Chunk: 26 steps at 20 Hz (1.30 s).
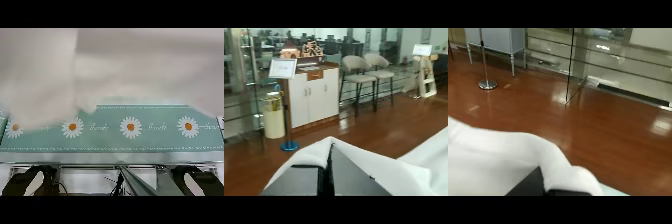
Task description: Fold the shirts.
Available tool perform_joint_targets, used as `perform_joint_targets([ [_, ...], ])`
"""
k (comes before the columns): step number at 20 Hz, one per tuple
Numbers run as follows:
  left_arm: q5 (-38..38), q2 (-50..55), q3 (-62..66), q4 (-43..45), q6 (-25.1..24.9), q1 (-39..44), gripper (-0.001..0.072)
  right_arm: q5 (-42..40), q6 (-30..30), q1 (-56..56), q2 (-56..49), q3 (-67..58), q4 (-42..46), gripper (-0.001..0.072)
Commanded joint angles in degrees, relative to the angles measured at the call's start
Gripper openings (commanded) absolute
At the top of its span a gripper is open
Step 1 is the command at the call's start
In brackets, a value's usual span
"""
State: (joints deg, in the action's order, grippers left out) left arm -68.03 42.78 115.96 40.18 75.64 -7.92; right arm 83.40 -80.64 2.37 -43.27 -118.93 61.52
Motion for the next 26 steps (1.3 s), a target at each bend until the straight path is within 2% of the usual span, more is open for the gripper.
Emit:
perform_joint_targets([
  [1, -8.24, -5.14, 0.70, 8.13, 5.01, -0.04, 0.0023, 7.61, -1.92, 0.02, 4.81, 0.22, 0.33, 0.0022],
  [4, -14.29, -5.62, -5.44, 8.68, 7.43, -0.04, 0.0023, 12.37, -3.45, 0.02, 4.98, 4.76, -1.07, 0.0022],
  [7, -14.99, -5.60, -20.63, 8.70, 6.88, -0.02, 0.0023, 12.13, -1.84, 0.02, 5.05, 19.56, -6.27, 0.0022],
  [9, -13.42, -4.92, -33.73, 8.70, 3.87, -0.02, 0.0023, 5.86, 1.07, 0.02, 4.90, 32.35, -5.53, 0.0022],
  [10, -10.80, -4.22, -39.82, 8.68, 3.48, 0.00, 0.0023, 0.04, 1.99, 0.02, 4.46, 39.39, -4.85, 0.0022],
  [12, -2.40, -1.81, -50.53, 8.07, 2.82, 0.59, 0.0023, -11.02, 2.32, 0.02, 1.57, 50.42, -4.28, 0.0022],
  [14, 6.05, 2.58, -57.22, 7.74, 2.82, 1.99, 0.0023, -18.34, 2.34, 0.02, -5.29, 56.94, -5.11, 0.0022],
  [17, 15.28, 12.33, -58.88, 6.21, -0.28, 5.49, 0.0024, -23.96, 4.87, 0.68, -19.45, 54.77, -6.05, 0.0023],
  [19, 18.67, 18.75, -56.63, 3.65, -2.99, 7.13, 0.0024, -23.74, 4.83, 1.88, -30.03, 47.34, -8.35, 0.0022],
  [23, 20.00, 28.87, -53.13, 0.20, -2.86, 9.11, 0.0030, -20.61, 3.45, 2.32, -46.58, 33.22, -19.54, 0.0024],
  [24, 19.58, 30.47, -53.09, -1.97, -2.71, 9.11, 0.0157, -19.26, 3.04, 2.56, -49.31, 31.02, -22.34, 0.0071],
  [25, 18.05, 31.32, -53.05, -2.54, -2.73, 8.96, 0.0521, -16.98, 2.86, 3.28, -51.32, 29.31, -24.39, 0.0277],
  [26, 14.93, 31.63, -52.87, -1.99, -2.97, 8.02, 0.0706, -14.88, 2.86, 4.33, -52.28, 28.44, -25.57, 0.0490],
])
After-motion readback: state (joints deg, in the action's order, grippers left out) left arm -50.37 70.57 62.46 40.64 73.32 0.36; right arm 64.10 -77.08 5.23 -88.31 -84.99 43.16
